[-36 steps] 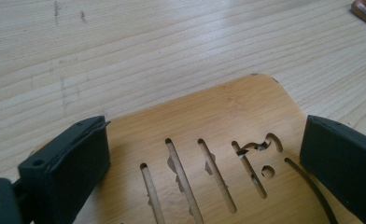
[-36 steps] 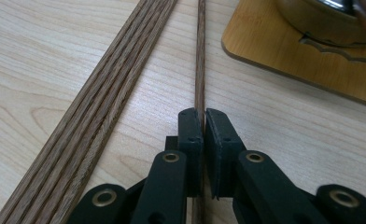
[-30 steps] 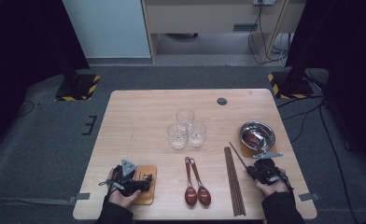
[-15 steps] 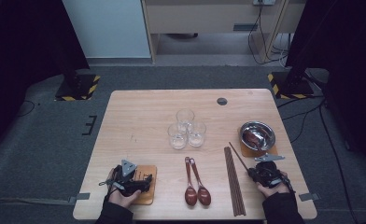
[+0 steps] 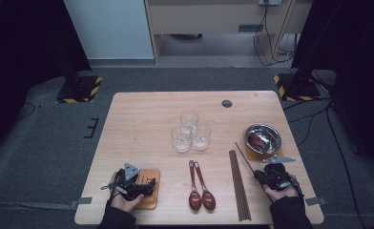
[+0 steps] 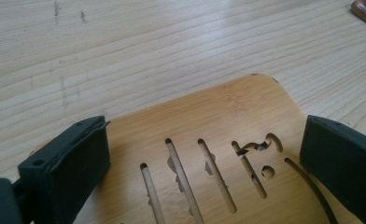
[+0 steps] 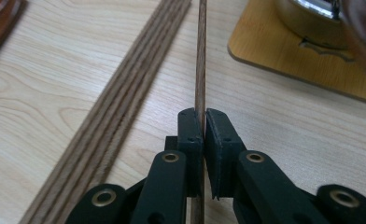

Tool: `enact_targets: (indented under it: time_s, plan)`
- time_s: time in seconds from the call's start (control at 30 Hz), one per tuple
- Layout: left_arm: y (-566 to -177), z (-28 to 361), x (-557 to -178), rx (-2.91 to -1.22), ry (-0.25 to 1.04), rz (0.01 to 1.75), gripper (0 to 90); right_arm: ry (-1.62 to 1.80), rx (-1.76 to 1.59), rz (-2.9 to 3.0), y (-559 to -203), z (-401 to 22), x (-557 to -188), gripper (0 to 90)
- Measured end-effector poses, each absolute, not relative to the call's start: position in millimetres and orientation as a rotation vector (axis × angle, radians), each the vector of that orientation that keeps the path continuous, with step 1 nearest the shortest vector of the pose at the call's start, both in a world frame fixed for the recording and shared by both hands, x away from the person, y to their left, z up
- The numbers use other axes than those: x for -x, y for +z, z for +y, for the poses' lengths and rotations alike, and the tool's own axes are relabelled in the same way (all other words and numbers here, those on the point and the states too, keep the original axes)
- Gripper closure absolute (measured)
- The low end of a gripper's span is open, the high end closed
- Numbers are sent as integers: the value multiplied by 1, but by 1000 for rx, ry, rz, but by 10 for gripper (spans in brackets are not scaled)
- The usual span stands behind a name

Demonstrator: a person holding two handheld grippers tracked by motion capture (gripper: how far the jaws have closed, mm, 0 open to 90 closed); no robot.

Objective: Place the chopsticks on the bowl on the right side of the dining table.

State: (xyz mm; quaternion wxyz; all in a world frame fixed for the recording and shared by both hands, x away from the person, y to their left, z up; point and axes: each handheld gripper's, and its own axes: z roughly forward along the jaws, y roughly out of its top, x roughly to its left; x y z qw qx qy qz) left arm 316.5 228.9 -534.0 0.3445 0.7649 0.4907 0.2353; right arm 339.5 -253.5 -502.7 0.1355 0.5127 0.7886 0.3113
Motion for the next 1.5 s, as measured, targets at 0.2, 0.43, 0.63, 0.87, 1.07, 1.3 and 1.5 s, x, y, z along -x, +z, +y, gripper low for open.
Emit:
enact_targets:
  time_s: [0.2,0.43,0.63,0.87,1.07,1.3,1.5]
  plan:
    - [-534,229,-316,-1987,611,1274,7,953,-1481,2266,-495,-256,-337,852]
    - [-534,229,-316,-1987,611,1274,7,1010,-1487,2236,-487,-258,-336,852]
    - [-534,229,-316,-1987,611,1275,7,1048,-1481,2225,-481,-258,-335,852]
    - [-534,229,-317,-1987,611,1274,7,1103,-1477,2208,-473,-259,-334,852]
    - [-534,229,-317,-1987,611,1274,7,1146,-1464,2193,-464,-258,-331,852]
    - [-534,229,-316,-1987,611,1275,7,1179,-1443,2176,-454,-259,-329,852]
    - [-534,229,-316,-1987,611,1274,7,1208,-1433,2166,-447,-261,-328,852]
